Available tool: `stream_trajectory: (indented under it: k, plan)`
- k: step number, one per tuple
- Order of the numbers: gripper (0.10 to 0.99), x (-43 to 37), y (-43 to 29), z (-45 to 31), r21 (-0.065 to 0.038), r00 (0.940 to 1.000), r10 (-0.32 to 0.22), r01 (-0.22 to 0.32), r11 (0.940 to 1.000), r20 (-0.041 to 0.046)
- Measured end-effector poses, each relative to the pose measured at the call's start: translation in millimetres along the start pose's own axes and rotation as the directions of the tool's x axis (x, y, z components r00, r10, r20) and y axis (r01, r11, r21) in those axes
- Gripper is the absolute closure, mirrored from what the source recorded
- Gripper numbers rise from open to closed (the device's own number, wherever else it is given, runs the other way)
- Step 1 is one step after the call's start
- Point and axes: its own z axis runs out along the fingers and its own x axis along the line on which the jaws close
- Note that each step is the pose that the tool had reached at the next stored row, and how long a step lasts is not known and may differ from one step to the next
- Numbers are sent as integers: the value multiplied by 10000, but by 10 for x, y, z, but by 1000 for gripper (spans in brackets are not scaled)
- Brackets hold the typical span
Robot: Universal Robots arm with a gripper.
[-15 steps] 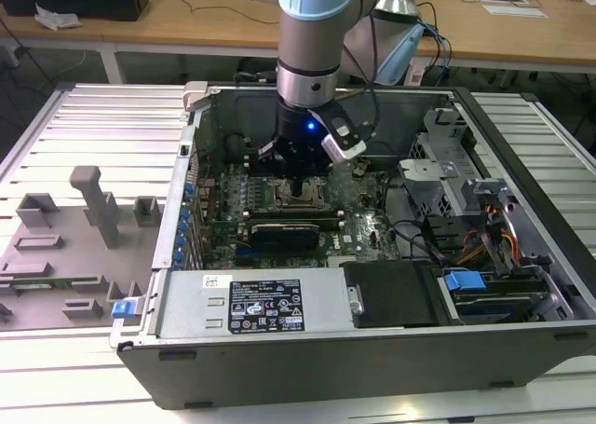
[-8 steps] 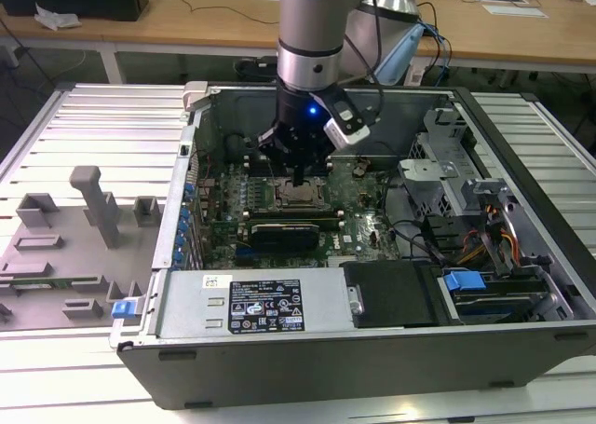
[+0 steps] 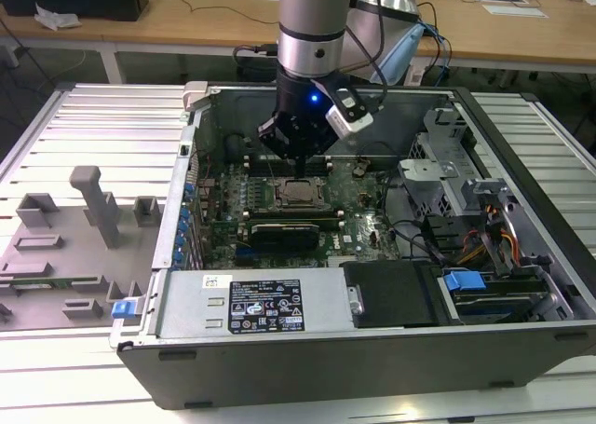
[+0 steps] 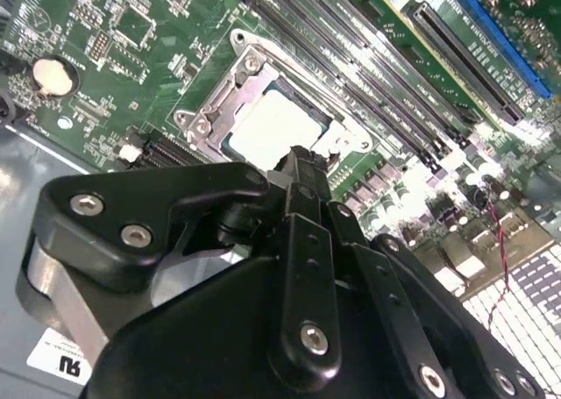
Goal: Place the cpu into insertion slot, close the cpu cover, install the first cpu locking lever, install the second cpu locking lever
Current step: 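Close the cpu cover, then install the first cpu locking lever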
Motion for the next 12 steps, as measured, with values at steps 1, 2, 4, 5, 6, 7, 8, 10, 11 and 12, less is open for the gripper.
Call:
stream_trajectory:
  k: [1,2,4,5,6,7,8,10,11,12]
  plan:
    - [980,0,0,-2,2,10000,0,0,10000,-1]
    - [980,0,0,-3,3,10000,0,0,10000,-2]
    - [980,0,0,-5,4,10000,0,0,10000,-1]
    - [980,0,0,-6,3,10000,0,0,10000,0]
    - [980,0,0,-7,3,10000,0,0,10000,1]
    - [980,0,0,-10,3,10000,0,0,10000,3]
    - [980,0,0,-11,4,10000,0,0,10000,3]
    - [980,0,0,-13,4,10000,0,0,10000,4]
    - [980,0,0,-14,3,10000,0,0,10000,5]
    - [980,0,0,-16,4,10000,0,0,10000,5]
